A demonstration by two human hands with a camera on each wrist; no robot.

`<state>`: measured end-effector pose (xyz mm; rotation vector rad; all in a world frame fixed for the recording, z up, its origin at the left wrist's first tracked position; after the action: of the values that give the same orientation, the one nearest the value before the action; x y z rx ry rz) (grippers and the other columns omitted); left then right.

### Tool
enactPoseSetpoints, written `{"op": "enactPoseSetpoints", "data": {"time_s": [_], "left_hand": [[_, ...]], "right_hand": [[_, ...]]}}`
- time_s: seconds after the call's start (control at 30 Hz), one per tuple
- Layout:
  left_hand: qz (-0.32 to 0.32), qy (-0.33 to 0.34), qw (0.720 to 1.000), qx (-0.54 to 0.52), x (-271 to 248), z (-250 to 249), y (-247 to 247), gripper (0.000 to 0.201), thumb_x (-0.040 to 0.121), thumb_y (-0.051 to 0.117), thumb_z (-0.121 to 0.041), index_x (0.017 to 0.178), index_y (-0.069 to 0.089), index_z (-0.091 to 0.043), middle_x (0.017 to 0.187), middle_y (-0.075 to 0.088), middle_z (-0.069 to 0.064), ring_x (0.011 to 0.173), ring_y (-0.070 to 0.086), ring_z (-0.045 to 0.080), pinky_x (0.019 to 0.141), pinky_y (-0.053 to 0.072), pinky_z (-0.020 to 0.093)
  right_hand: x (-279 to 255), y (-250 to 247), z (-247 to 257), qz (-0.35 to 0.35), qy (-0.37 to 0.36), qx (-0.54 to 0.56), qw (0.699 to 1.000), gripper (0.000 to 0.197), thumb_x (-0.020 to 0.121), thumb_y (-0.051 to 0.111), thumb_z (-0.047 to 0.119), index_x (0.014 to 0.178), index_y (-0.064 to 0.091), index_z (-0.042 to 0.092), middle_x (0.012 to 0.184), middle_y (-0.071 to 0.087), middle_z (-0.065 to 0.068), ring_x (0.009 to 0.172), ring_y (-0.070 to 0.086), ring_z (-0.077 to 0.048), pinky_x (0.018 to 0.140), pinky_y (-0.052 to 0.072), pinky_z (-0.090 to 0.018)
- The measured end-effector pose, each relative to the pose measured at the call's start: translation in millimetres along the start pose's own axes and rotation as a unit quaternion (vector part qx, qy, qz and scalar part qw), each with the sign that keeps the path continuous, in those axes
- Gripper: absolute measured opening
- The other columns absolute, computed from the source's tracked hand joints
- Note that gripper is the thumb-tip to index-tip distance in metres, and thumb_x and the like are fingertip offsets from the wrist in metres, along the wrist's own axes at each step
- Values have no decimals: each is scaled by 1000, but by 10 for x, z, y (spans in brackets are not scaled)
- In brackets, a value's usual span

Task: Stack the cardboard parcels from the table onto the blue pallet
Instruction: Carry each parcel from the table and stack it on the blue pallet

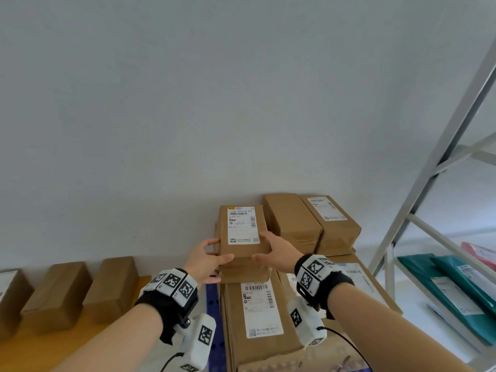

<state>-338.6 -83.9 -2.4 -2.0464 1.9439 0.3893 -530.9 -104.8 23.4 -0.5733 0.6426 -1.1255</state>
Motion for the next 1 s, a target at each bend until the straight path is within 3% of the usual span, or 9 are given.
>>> {"op": "enactPoseSetpoints", "data": {"time_s": [0.07,0.23,0.43,0.67,1.0], "left_hand": [[-4,1,1000,1,29,26,5,61,76,75,-12,128,45,-23,118,59,14,103,62,36,89,51,54],[-15,28,999,13,68,68,34,58,80,73,-20,130,44,-22,103,62,5,94,64,30,82,55,47],[-26,44,998,34,109,94,82,64,82,70,-25,138,39,-23,109,62,9,97,62,27,74,56,40],[-23,22,999,12,193,97,164,66,83,69,-28,140,36,-26,119,62,14,104,63,30,89,52,51],[-36,19,999,12,310,63,243,62,86,66,-29,140,37,-27,130,55,13,113,58,31,90,52,49]], "right_hand": [[12,-13,-26,2,-6,-20,1000,57,90,60,29,141,34,20,136,53,-1,118,55,-17,98,46,-31],[-6,-63,-84,-6,-33,-68,997,53,92,56,29,141,36,21,136,51,-1,120,52,-19,97,41,-26],[-20,-145,-170,-102,-73,-219,968,54,93,51,37,143,33,29,149,31,0,137,29,-21,111,29,-39],[86,-223,-277,-72,-13,-256,964,59,92,44,54,145,22,41,158,8,-10,146,-2,-28,117,5,-46],[213,-227,-367,-58,-11,-250,966,55,96,38,51,147,21,39,160,5,-5,147,0,-24,118,1,-42]]}}
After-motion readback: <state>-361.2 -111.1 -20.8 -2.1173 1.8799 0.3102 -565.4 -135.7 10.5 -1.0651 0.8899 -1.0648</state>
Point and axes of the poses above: each hand's wrist, its own x-axis towards the middle knuckle, its own y-axis out of the palm, z = x × y, the point moved 1 cm from there along x, towards the middle knuckle
